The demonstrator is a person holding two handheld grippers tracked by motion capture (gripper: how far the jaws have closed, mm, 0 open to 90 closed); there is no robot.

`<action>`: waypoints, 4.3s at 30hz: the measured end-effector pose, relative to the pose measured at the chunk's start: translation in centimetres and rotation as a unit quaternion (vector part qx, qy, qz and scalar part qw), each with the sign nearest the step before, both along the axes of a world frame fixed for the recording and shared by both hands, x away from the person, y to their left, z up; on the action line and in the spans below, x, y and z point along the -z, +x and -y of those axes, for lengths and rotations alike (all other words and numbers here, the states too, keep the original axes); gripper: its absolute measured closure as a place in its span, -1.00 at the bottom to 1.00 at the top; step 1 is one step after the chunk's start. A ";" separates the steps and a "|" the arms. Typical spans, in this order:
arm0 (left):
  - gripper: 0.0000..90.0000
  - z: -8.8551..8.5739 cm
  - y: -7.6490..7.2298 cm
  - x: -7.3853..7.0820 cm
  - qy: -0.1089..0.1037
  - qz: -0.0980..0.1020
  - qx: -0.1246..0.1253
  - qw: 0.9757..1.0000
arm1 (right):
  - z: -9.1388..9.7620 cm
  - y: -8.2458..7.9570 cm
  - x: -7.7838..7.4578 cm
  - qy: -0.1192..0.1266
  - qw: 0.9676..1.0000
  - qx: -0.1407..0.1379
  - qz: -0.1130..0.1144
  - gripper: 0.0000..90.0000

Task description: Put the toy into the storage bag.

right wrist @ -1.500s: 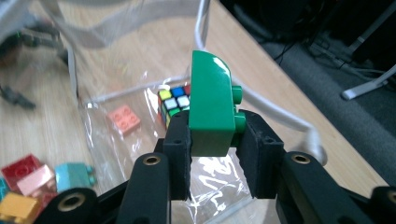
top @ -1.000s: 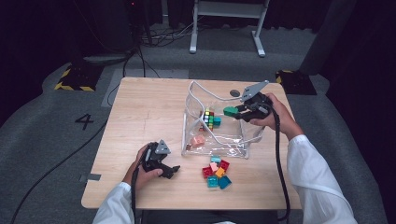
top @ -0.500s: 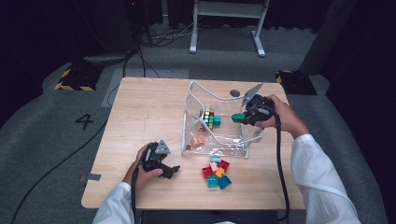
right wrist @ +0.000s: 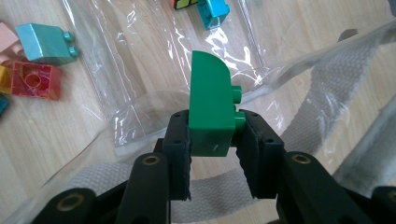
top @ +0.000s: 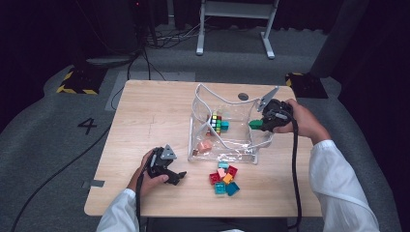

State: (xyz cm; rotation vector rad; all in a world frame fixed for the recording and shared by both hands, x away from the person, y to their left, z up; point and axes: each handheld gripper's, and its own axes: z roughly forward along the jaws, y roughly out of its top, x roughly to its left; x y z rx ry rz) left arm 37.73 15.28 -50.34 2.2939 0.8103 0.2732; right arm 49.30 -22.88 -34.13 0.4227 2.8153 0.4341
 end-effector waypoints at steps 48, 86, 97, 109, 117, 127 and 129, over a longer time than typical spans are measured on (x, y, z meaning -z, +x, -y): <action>-0.89 0.0 0.0 0.0 -0.001 -0.003 0.000 1.000 | 7.9 -12.2 -0.4 0.283 0.948 0.071 0.128 -0.37; -0.89 0.0 0.0 0.0 -0.001 -0.002 0.001 1.000 | 0.2 -16.9 14.3 0.279 0.960 -0.032 -0.022 -0.31; -0.89 0.0 0.0 0.0 0.000 -0.003 -0.001 1.000 | -1.8 -16.4 15.8 0.270 0.961 -0.056 -0.015 -0.32; -0.90 0.0 0.0 0.0 0.000 0.000 0.000 1.000 | -3.1 -16.1 16.2 0.263 0.962 -0.064 -0.023 -0.32; -0.90 0.0 0.0 0.0 -0.001 -0.002 0.000 1.000 | -3.6 -16.2 16.1 0.269 0.960 -0.075 -0.030 -0.11; -0.90 0.0 0.0 0.0 0.000 -0.003 0.000 1.000 | -2.8 -16.3 16.0 0.264 0.961 -0.075 -0.027 -0.10; -0.90 0.0 0.0 0.0 -0.001 -0.003 0.000 1.000 | -2.6 -16.2 16.0 0.264 0.962 -0.073 -0.026 -0.10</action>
